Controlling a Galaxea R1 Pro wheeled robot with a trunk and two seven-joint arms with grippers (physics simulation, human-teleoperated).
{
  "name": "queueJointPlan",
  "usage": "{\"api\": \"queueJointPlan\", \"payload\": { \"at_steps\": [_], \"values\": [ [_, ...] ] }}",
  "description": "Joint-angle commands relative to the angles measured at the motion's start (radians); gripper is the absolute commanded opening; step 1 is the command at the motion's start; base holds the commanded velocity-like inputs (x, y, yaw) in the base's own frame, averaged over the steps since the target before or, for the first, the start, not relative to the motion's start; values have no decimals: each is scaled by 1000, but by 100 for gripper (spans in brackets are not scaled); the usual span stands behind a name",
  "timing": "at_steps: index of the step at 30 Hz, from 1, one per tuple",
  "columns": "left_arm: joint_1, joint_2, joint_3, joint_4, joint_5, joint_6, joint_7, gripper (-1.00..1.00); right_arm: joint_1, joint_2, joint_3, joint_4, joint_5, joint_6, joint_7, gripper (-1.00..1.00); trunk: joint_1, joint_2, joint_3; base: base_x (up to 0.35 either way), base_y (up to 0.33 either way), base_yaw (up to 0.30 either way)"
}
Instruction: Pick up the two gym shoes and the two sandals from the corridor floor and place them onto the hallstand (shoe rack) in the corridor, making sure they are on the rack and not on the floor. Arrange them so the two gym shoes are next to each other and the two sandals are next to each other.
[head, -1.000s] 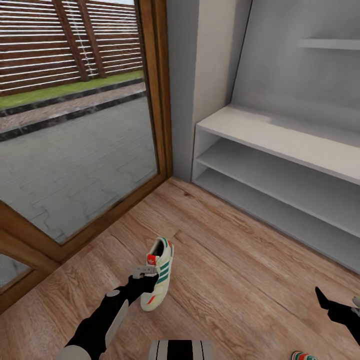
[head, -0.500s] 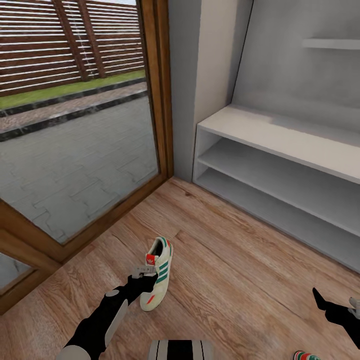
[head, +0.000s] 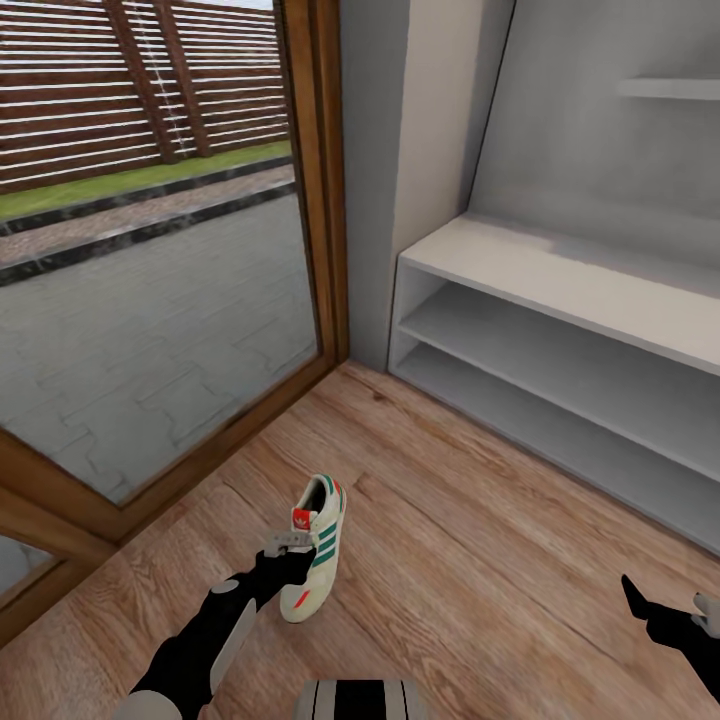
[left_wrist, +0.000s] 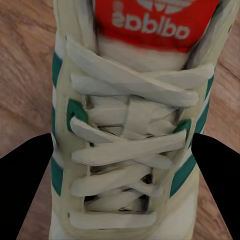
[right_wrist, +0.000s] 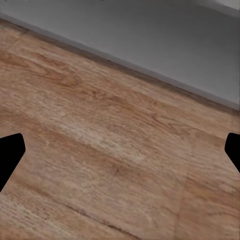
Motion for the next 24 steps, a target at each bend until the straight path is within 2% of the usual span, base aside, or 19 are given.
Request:
{"api": "queueJointPlan", "payload": {
  "at_steps": [1,12,18,24],
  "values": [
    [0,0,0,0,0,0,0,-100,0,0,0,0,0,0,0,100,0,0,0,70,15,0],
    [0,-3,1,7,-4,0,1,-100,0,0,5,0,0,0,0,100,0,0,0,36,5,0],
    [0,-4,0,10,-4,-1,4,-100,0,0,6,0,0,0,-1,100,0,0,0,200,1,-2],
    [0,-7,-1,11,-6,-2,6,-100,0,0,7,1,0,0,-1,100,0,0,2,119,0,-114]
  ]
}}
